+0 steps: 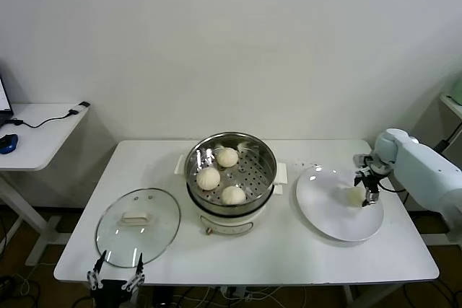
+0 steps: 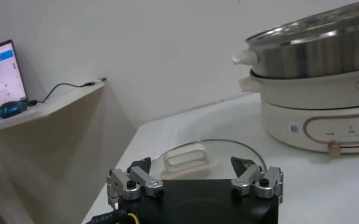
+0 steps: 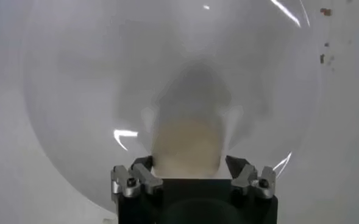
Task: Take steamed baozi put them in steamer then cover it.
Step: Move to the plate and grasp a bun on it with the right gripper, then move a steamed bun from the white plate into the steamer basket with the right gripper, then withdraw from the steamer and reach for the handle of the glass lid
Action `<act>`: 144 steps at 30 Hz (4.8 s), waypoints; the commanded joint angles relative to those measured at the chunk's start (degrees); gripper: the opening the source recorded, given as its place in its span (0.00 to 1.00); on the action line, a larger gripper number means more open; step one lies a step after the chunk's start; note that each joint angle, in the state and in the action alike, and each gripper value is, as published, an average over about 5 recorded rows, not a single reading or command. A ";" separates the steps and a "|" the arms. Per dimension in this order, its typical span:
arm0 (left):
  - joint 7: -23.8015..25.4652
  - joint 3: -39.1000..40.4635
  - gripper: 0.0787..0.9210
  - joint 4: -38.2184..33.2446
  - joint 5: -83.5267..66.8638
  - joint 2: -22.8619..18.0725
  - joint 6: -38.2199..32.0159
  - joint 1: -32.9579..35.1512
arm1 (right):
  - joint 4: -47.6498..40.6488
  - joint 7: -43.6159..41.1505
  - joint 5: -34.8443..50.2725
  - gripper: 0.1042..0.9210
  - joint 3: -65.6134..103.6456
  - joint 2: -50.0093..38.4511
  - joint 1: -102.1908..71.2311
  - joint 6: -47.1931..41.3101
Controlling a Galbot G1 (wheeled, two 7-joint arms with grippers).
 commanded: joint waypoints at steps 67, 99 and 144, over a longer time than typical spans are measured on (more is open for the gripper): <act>-0.31 3.22 0.88 0.77 -1.30 0.89 -1.08 -2.35 | 20.21 6.47 61.39 0.72 -57.53 30.59 35.31 -18.21; -0.26 2.98 0.88 -0.12 -1.38 1.55 -0.99 -1.94 | 22.62 6.58 61.24 0.88 -48.86 20.41 40.54 -11.91; -0.06 -2.81 0.88 -5.90 66.82 3.18 -2.93 -6.96 | 61.08 54.52 53.84 0.88 72.48 -1.45 -71.97 2.10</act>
